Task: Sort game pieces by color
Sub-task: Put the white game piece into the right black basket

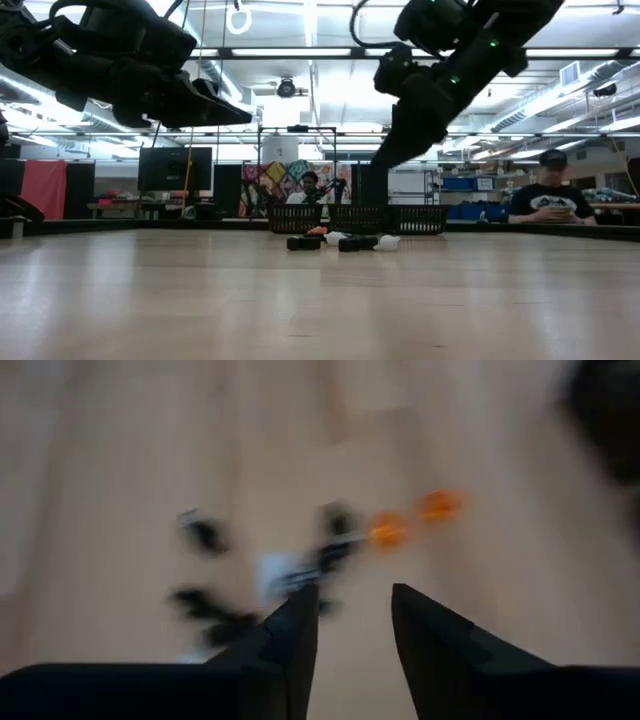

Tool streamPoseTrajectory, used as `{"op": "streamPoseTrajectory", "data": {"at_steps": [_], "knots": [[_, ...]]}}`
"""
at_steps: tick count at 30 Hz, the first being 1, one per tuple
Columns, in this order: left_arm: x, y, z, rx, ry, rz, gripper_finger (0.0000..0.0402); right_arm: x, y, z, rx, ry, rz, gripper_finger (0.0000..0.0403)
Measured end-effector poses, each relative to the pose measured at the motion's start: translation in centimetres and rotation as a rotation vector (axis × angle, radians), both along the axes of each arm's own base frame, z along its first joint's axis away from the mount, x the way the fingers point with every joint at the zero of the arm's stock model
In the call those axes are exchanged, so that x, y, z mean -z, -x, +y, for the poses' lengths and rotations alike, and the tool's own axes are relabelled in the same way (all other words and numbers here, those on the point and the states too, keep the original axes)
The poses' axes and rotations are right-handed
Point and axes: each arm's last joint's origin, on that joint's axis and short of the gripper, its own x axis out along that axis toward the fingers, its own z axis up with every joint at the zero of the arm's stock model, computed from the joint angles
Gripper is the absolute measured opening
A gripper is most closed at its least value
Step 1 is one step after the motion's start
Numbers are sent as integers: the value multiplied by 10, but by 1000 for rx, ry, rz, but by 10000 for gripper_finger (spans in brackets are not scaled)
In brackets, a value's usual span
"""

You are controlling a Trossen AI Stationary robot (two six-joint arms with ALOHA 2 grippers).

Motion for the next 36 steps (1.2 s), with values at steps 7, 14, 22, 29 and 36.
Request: {"op": "streamPoseTrajectory", "data": {"at_steps": [7, 14, 22, 29, 36], "knots": [[1, 0, -12, 293, 97, 7, 130, 41, -15, 53, -67, -65, 18, 189], [12, -12, -19, 153, 188, 10, 130, 66, -11, 85, 23, 66, 37, 234], [27, -36, -19, 113, 258, 127, 130, 86, -12, 91, 68, 118, 54, 222], [45, -60, -21, 103, 289, 218, 130, 84, -4, 93, 75, 48, 63, 183], [58, -74, -27, 116, 287, 271, 130, 87, 8, 98, 101, -9, 71, 132]]}}
